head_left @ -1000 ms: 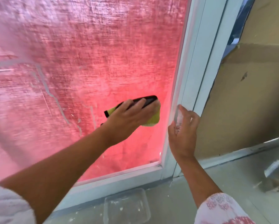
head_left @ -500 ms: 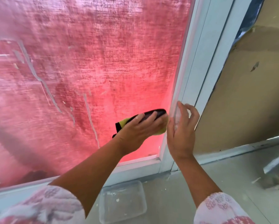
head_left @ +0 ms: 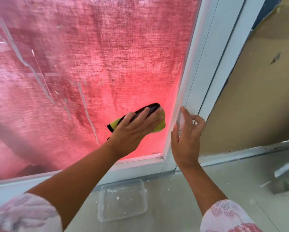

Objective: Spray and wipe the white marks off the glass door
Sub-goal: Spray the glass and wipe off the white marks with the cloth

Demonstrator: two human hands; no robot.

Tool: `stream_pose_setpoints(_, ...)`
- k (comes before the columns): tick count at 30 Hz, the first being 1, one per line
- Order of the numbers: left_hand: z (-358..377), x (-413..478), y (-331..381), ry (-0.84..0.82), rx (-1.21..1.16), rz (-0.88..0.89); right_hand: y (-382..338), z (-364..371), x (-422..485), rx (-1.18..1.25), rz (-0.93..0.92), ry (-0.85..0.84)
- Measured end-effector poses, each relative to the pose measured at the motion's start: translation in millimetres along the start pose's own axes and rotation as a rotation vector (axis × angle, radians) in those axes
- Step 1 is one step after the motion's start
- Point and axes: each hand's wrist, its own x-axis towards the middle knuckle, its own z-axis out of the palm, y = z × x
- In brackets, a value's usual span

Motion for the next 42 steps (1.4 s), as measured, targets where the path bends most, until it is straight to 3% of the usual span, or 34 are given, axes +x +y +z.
stream_pose_setpoints(6,21,-20,44,-0.138,0.059,0.231,2,9,-2,-0.001,0.003,0.039)
stream_pose_setpoints(14,13,-62,8,-0.192,0.104,0.379,13,11,-12,-0.012,0.009,-0.044)
stream_pose_setpoints(20,13,-56,25,-0.186,0.034,0.281,15,9,-23,0.011,0.063,-0.12)
stream_pose_setpoints(26,36,-41,76,-0.178,0.006,0.274,12,21,-28,0.039,0.118,-0.065)
stream_pose_setpoints(36,38,-99,39,-0.263,0.129,0.518,17,29,-30,-0.021,0.081,-0.039)
stream_pose_setpoints(42,32,-79,39,-0.197,0.086,0.397,7,25,-32,-0.01,0.123,-0.081)
